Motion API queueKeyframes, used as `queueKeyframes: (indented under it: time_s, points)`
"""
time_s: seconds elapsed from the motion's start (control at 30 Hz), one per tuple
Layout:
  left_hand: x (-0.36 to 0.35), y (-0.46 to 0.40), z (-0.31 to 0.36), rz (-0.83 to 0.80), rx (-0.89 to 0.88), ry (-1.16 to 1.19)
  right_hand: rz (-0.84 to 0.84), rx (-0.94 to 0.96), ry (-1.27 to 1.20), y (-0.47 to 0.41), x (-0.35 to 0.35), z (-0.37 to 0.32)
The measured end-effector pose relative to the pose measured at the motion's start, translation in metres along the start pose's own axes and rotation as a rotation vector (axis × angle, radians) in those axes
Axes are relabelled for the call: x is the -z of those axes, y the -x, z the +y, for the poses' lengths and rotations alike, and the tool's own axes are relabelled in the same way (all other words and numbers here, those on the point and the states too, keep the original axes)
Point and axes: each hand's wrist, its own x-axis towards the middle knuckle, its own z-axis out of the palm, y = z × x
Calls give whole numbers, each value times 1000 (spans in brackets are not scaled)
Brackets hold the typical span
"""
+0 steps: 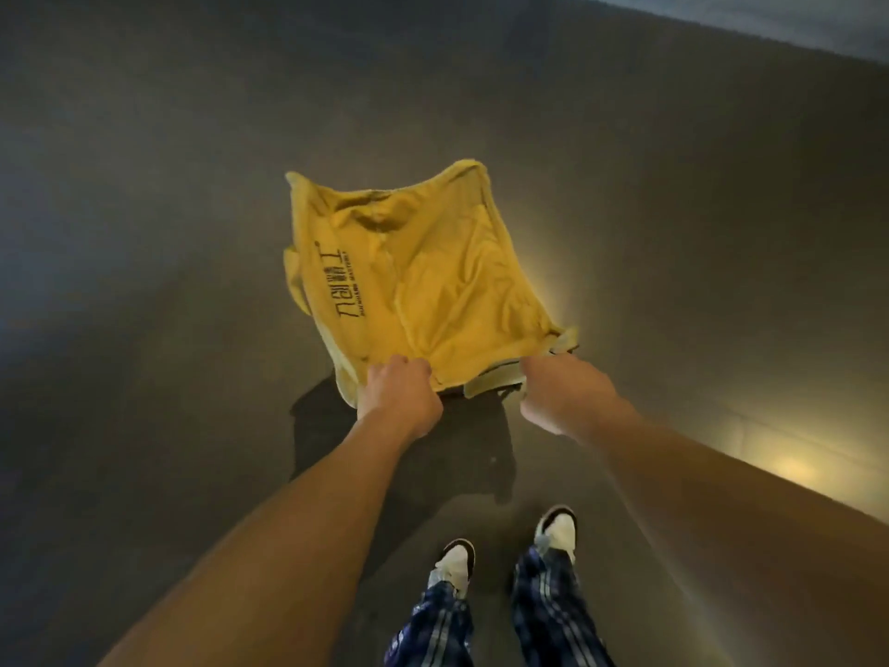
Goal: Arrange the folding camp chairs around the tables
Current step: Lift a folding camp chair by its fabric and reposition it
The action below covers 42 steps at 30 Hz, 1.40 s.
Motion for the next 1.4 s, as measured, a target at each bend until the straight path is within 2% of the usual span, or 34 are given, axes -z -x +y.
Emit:
queueKeyframes:
  time_s: [0.1, 0.17, 0.37, 0.43, 0.5, 0.57, 0.63, 0.67, 0.7, 0.8, 0.87, 0.97, 1.03, 1.17, 1.33, 1.4]
  points:
    - [4, -20, -31, 58, 299, 106, -50, 153, 64, -43, -5, -30]
    - [1, -31, -48, 6, 376, 167, -80, 231, 92, -64, -11, -47]
    - [-23, -68, -79, -72, 391, 492, -212, 446, 186, -111, -41, -75]
    - [-31, -68, -76, -37, 394, 381, -228, 481, 229, -114, -52, -80]
    - [-37, -65, -70, -84, 320, 265, -237, 508, 175, -115, -62, -89]
    - [-41, -63, -62, -242, 151, 219, -236, 468, 72, -120, -65, -95]
    - [-37, -65, -50, -408, 16, 217, -202, 322, -9, -126, -62, -91]
    - [-33, -67, -44, -438, -14, 208, -184, 257, -29, -131, -60, -87]
    - [-28, -73, -36, -406, -22, 211, -185, 215, -33, -136, -55, -81]
    - [-19, -91, -25, -147, 32, 229, -323, 136, 15, -143, -47, -65]
    - [-12, -100, -24, -63, 32, 154, -405, 114, 26, -139, -50, -52]
    - [1, -110, -22, 22, 81, 5, -323, 180, 110, -130, -62, -31]
    - [5, -114, -21, 67, 159, -150, -305, 141, 131, -127, -67, -22]
    - [4, -126, -25, 52, 198, -359, -358, -39, 52, -123, -76, -13]
    - [6, -161, -24, -10, 165, -494, -311, -92, -51, -124, -89, -10]
    - [9, -167, -26, -44, 222, -509, -328, -73, -29, -120, -85, -6]
